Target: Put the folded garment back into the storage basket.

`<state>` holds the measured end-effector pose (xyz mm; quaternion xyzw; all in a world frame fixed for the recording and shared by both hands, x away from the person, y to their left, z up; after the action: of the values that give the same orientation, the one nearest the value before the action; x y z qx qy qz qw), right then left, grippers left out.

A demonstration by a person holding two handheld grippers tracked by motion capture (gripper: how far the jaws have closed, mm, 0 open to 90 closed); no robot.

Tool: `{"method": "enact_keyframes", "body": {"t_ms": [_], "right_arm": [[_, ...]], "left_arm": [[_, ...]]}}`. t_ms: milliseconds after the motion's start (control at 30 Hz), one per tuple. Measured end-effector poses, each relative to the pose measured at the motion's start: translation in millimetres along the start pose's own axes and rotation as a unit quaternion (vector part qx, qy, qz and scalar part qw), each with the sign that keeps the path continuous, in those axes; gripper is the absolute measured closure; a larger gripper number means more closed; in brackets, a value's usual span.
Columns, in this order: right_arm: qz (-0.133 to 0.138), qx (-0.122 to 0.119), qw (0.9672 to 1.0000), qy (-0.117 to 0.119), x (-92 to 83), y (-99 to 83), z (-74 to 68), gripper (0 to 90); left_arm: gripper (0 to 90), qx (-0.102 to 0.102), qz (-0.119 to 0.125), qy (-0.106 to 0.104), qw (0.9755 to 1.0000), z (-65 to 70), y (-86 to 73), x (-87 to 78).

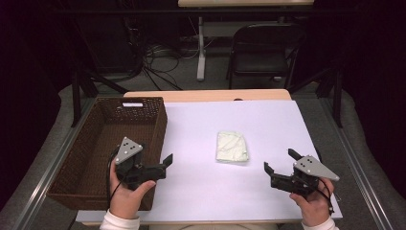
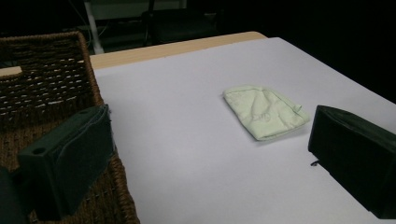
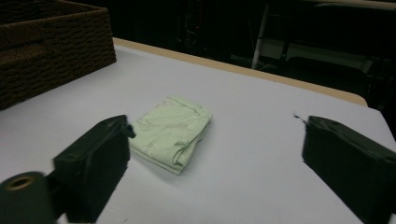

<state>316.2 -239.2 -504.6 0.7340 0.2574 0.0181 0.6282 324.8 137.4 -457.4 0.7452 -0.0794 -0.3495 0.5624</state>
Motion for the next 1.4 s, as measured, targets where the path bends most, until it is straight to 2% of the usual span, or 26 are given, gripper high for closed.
{"method": "enact_keyframes", "body": {"t_ms": [200,433,700,867,967,1167,1267,1400], "right_arm": [[-0.01,0.001,0.9999,0.001,1.7,-1.7,0.7,0.0],[-0.008,0.006,0.9999,-0.005,-0.7,-0.1,5.1,0.0],[-0.017,0.045,0.9987,-0.014,-0.5,1.1,18.7,0.0],[-0.018,0.053,0.9983,-0.018,0.5,0.9,25.0,0.0],[-0.018,0.056,0.998,-0.021,0.7,0.9,27.5,0.0],[-0.025,0.047,0.9982,-0.027,2.2,-0.7,31.1,0.0],[-0.028,0.047,0.9981,-0.03,1.5,-0.6,31.8,0.0],[-0.027,0.046,0.9981,-0.03,1.5,-0.6,31.8,0.0]], "left_arm": [[0.4,0.012,-0.004,-0.009,0.9999,7.7,11.8,10.3],[0.4,0.021,-0.013,-0.033,0.9991,19.5,28.9,26.4],[0.4,0.03,-0.018,-0.055,0.9979,31.7,46.0,45.1],[0.4,0.036,-0.027,-0.059,0.9973,34.5,54.2,54.5],[0.5,0.031,-0.033,-0.058,0.9973,33.1,58.7,59.6],[1.1,0.012,-0.039,-0.071,0.9966,26.6,63.8,69.8],[1.1,-0.004,-0.035,-0.08,0.9962,24.9,65.9,76.0],[1.1,-0.012,-0.044,-0.082,0.9956,20.9,65.8,85.6]]}}
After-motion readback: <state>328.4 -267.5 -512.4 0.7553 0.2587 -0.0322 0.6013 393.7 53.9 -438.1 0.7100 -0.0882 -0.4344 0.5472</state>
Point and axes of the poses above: each handheld gripper's, and its own axes: x roughly forward along the jaws, y roughly out of its top, z roughly to its right, the point moved 7 cm from there along x, roughly forward along the jaws, and after that the axes turned 15 degrees about x, right-handed, at the moved point
